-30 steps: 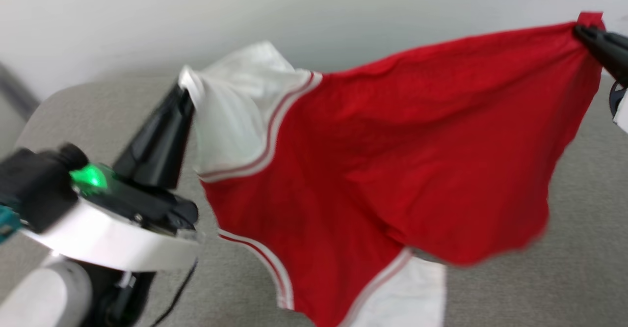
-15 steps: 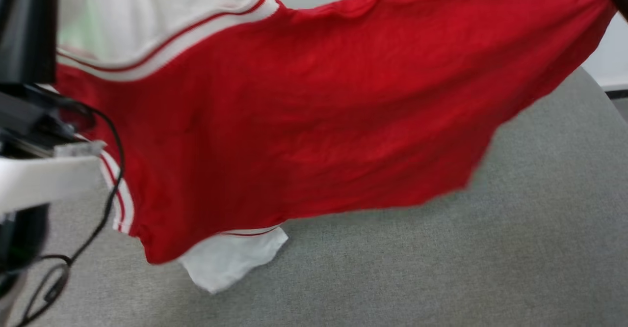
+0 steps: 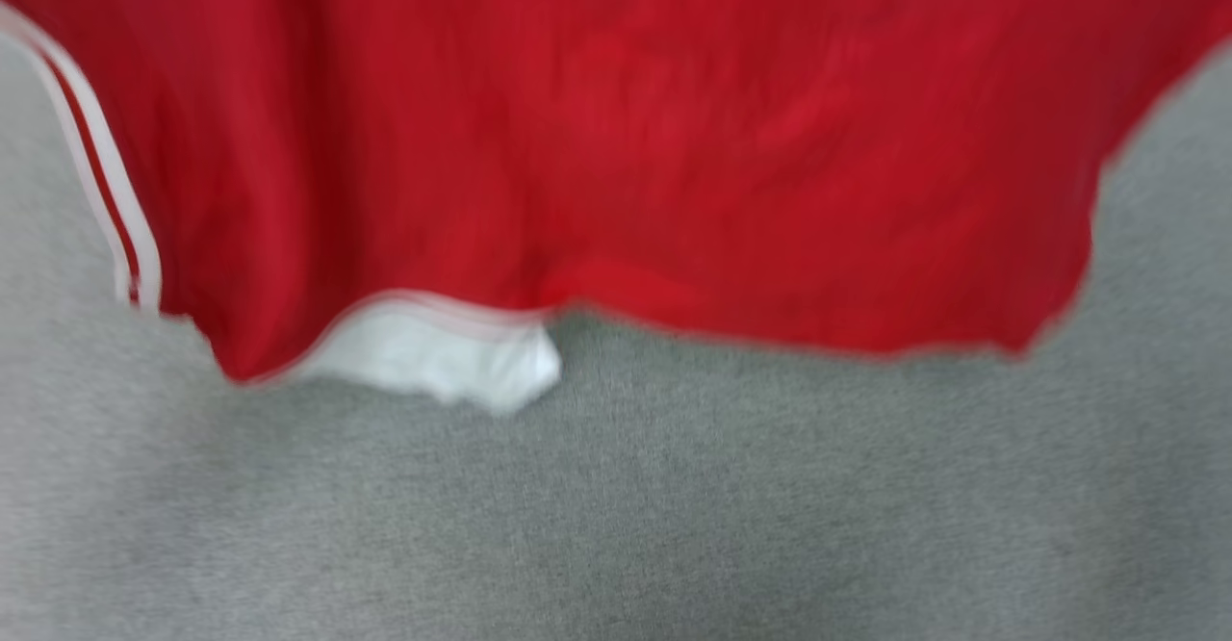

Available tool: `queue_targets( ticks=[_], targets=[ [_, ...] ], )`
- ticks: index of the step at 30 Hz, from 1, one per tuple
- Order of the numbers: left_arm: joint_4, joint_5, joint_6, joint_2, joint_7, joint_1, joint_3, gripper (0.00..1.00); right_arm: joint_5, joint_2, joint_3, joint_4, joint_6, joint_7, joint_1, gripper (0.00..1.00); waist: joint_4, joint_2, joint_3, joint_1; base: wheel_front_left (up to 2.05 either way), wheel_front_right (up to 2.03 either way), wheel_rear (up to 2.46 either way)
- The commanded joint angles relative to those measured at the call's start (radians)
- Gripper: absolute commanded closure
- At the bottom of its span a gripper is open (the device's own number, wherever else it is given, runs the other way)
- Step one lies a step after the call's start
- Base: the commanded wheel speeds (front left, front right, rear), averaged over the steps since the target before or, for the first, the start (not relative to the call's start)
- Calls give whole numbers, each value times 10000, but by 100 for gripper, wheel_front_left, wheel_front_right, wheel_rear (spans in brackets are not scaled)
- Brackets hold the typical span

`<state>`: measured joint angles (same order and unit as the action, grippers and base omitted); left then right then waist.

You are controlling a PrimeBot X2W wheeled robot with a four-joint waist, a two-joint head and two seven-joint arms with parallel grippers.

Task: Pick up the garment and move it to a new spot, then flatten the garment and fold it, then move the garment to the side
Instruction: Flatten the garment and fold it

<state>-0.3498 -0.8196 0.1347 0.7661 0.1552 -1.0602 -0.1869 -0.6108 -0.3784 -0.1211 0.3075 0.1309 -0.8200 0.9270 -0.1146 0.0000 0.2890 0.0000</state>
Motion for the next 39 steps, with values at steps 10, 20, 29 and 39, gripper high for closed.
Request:
queue_targets(
  ticks=[10, 20, 29, 39],
  targets=[
    [3567, 1002, -1279, -676, -229, -4679, -966, 100, 1044, 122, 563, -2607, -5, 2270, 3063, 100, 82, 0, 3108, 0, 0, 0, 0],
    [7234, 1918, -2061, -1849, -1783, -7916, -1588, 100, 2502, 557, 1019, -5819, -5, 4913, 5928, 100, 422, 0, 4240, 0, 0, 0, 0],
    [8868, 1495, -2402, -2619, -3247, -6127, -2021, 100, 2760, 775, 1984, -7749, -5, 6406, 4864, 100, 769, 0, 4030, 0, 0, 0, 0],
    [8825, 909, -2536, -3251, -4129, -974, -2470, 100, 2208, 650, 3089, -9006, -5, 7163, 1699, 100, 1163, 0, 2479, 0, 0, 0, 0]
  ],
)
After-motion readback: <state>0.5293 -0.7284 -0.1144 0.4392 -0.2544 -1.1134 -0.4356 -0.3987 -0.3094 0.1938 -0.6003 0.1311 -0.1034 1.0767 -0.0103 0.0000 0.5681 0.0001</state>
